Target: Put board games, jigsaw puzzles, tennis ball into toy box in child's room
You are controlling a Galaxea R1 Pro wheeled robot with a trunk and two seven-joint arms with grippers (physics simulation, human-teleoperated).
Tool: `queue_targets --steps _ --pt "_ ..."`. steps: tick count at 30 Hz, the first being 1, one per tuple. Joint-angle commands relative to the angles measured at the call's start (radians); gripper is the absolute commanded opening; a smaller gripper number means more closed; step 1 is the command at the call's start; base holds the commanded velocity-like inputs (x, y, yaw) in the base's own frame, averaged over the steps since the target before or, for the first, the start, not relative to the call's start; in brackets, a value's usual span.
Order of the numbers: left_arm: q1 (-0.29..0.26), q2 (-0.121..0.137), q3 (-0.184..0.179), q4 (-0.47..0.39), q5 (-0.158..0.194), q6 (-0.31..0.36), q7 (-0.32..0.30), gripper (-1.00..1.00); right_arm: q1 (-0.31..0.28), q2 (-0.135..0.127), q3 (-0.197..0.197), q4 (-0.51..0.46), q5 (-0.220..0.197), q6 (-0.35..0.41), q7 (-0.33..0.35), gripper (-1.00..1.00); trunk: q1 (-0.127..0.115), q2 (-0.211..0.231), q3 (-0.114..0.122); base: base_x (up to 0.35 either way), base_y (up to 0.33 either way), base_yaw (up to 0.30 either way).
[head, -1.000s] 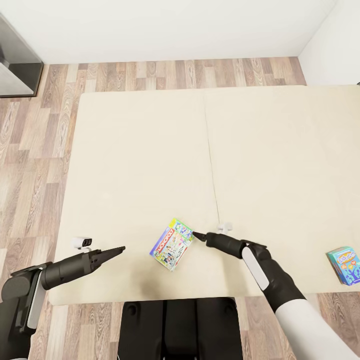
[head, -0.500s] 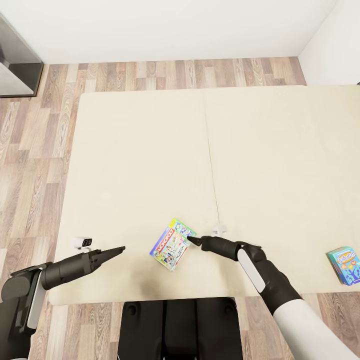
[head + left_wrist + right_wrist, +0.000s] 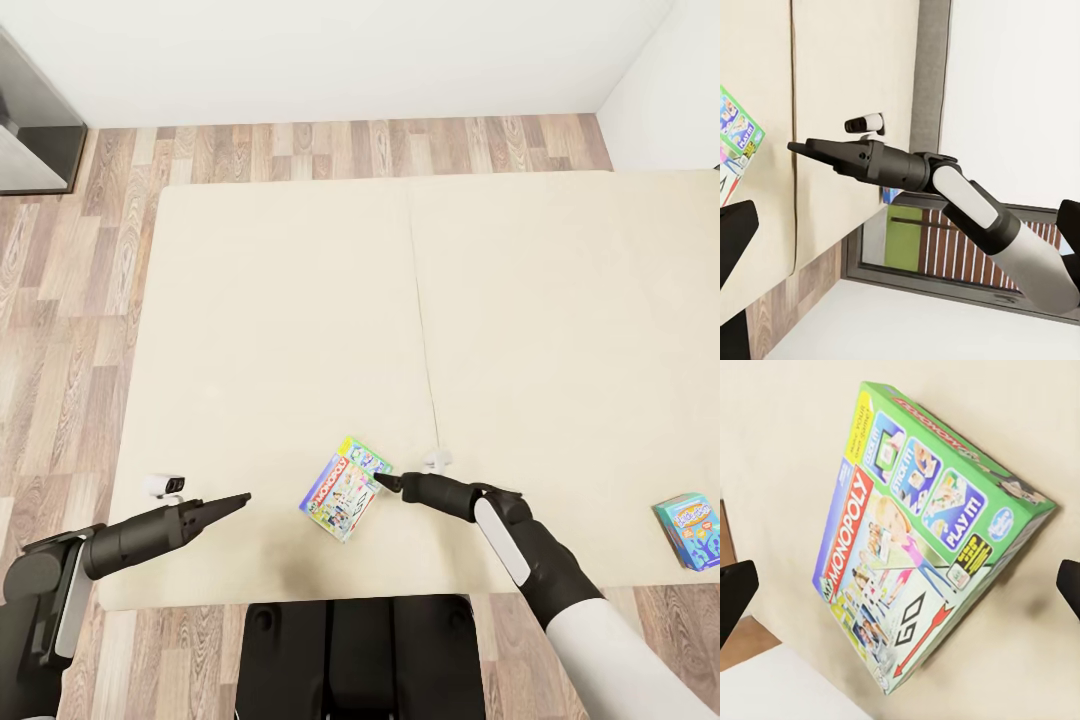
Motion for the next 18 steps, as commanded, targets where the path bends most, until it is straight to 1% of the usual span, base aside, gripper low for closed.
queue_targets --steps 1,7,18 --pt "0.0 0.0 0.0 0.0 0.0 0.01 -0.004 1.0 0.0 -0.001 0.001 -0.001 -0.007 0.005 -0.001 1.0 0.001 -0.002 -0.001 0.0 0.0 0.0" --pt "0.0 -0.001 -0.001 0.0 -0.001 0.011 -0.003 1.0 0.0 -0.004 -0.004 -0.001 -0.007 0.005 -0.001 1.0 0.001 -0.002 -0.001 0.0 0.0 0.0" --pt "0.0 -0.001 0.0 0.0 -0.001 0.011 -0.003 1.0 0.0 0.002 -0.008 -0.001 -0.007 -0.002 -0.001 1.0 0.001 -0.002 -0.001 0.0 0.0 0.0"
